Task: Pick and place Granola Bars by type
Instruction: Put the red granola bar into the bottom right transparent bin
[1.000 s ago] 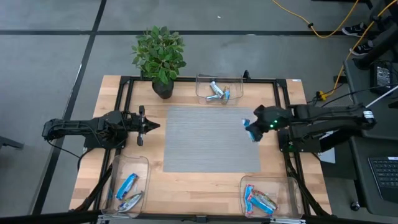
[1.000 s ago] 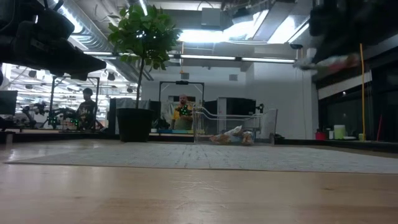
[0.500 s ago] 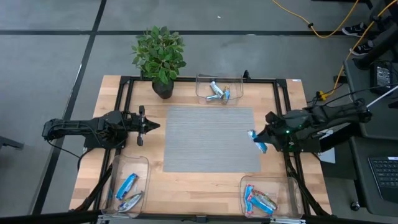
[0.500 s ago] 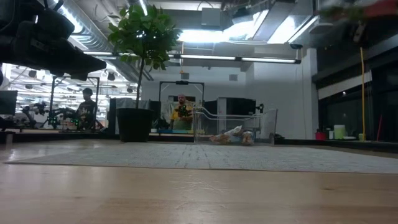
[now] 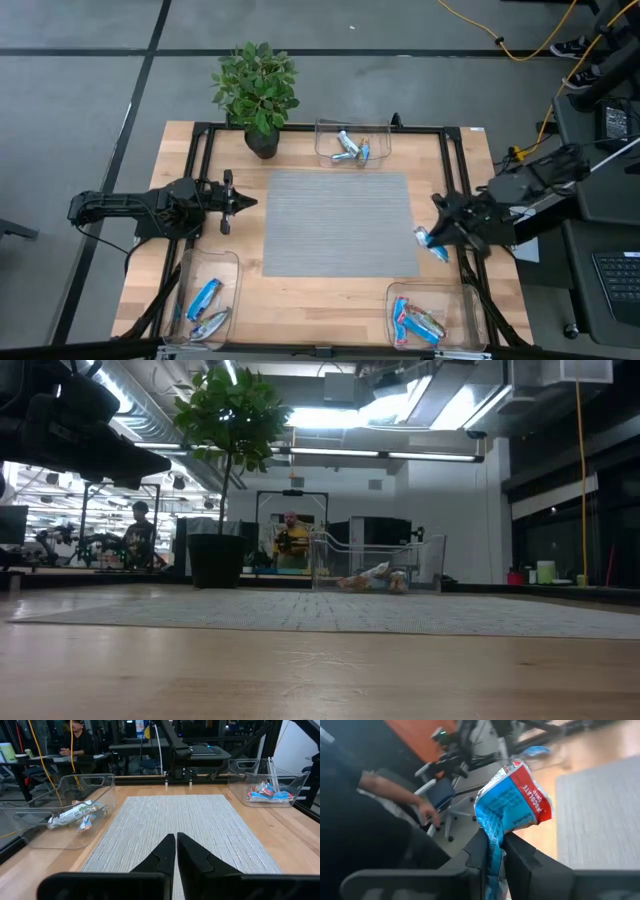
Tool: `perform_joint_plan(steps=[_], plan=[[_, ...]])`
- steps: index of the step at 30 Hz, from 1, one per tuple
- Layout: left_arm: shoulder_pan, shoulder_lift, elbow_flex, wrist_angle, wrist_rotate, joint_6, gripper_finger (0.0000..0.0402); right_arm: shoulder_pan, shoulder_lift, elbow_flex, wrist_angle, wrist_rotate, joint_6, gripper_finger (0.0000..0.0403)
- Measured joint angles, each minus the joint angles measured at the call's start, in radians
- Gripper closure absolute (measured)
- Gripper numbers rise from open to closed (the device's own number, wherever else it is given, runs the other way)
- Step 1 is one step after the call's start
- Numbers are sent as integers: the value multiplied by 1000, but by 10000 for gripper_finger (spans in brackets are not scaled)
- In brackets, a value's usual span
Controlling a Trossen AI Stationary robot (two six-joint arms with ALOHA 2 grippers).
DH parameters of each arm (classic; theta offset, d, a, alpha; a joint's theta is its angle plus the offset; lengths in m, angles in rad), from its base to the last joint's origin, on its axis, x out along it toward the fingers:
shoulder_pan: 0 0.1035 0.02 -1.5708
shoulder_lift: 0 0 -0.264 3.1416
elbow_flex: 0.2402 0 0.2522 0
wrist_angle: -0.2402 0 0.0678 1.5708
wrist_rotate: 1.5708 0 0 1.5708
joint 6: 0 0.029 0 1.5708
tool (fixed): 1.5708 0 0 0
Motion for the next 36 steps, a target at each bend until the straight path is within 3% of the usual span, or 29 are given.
perform_joint_plan(steps=[16, 21, 36], plan=[[0, 0, 0, 0, 0, 0, 389, 243, 241, 339, -300, 4, -121, 349], [0, 0, 0, 0, 0, 0, 391, 307, 331, 357, -312, 11, -121, 349], [0, 0, 0, 0, 0, 0, 389, 511, 572, 357, -373, 207, -61, 349]])
